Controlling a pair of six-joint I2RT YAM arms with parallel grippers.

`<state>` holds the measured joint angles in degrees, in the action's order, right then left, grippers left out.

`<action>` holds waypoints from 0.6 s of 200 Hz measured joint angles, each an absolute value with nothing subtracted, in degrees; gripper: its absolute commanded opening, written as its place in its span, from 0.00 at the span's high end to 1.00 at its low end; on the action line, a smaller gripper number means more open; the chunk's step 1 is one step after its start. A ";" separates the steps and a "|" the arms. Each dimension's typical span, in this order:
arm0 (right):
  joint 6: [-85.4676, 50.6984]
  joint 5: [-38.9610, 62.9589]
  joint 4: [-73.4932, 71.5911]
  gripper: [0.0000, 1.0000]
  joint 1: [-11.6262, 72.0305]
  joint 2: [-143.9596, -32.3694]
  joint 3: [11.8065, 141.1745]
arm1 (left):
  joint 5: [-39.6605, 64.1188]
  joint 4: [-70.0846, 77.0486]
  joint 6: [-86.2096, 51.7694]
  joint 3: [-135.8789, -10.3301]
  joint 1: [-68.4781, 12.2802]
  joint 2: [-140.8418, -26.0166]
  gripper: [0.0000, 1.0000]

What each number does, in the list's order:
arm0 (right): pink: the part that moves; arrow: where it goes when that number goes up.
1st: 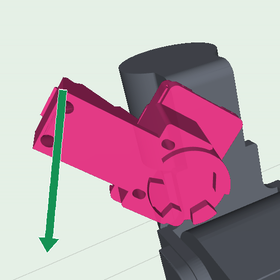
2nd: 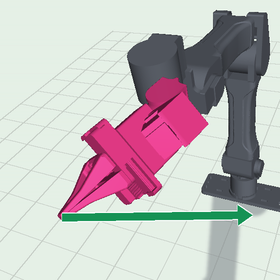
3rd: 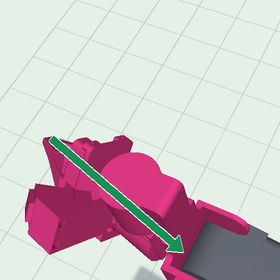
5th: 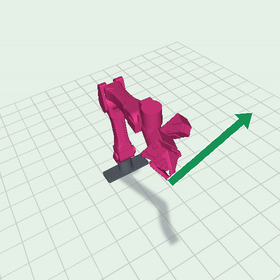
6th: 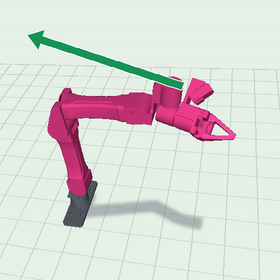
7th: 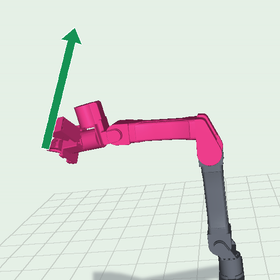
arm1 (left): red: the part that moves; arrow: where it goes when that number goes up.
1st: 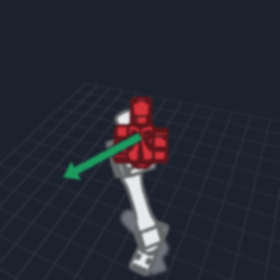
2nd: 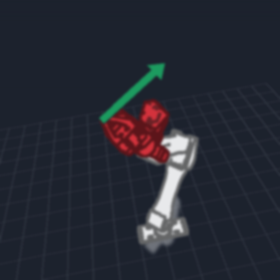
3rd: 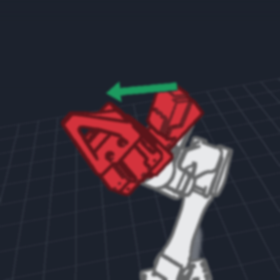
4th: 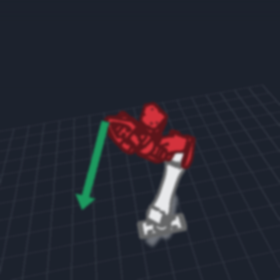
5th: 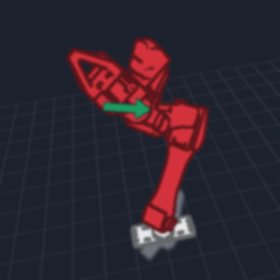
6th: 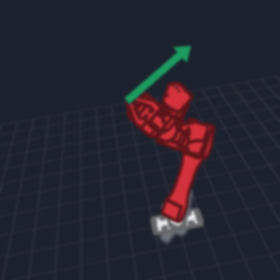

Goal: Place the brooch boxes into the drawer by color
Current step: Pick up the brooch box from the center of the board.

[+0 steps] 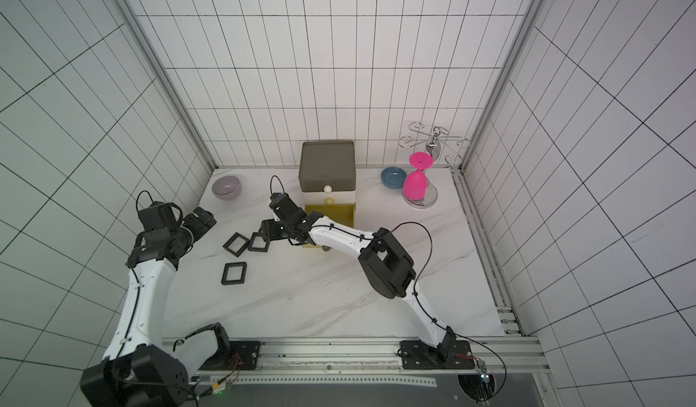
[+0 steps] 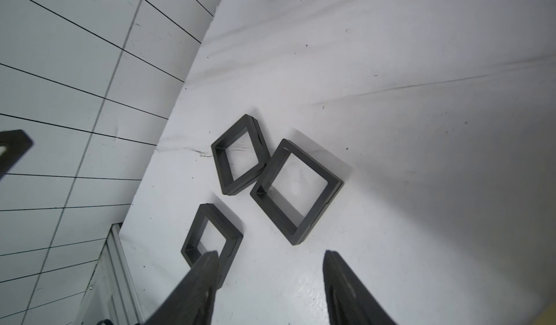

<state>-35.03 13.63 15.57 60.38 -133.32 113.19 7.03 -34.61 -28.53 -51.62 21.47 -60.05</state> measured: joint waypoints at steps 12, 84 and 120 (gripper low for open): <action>-34.63 13.89 18.09 0.42 60.38 -135.46 116.25 | 6.92 -34.61 -28.60 -51.62 21.47 -60.05 0.02; -32.64 13.89 28.34 0.43 60.38 -144.90 129.84 | 6.94 -34.61 -28.77 -51.62 21.47 -60.05 0.02; -31.44 13.15 32.10 0.44 60.38 -147.70 132.16 | 7.11 -34.61 -28.93 -51.62 21.47 -60.05 0.02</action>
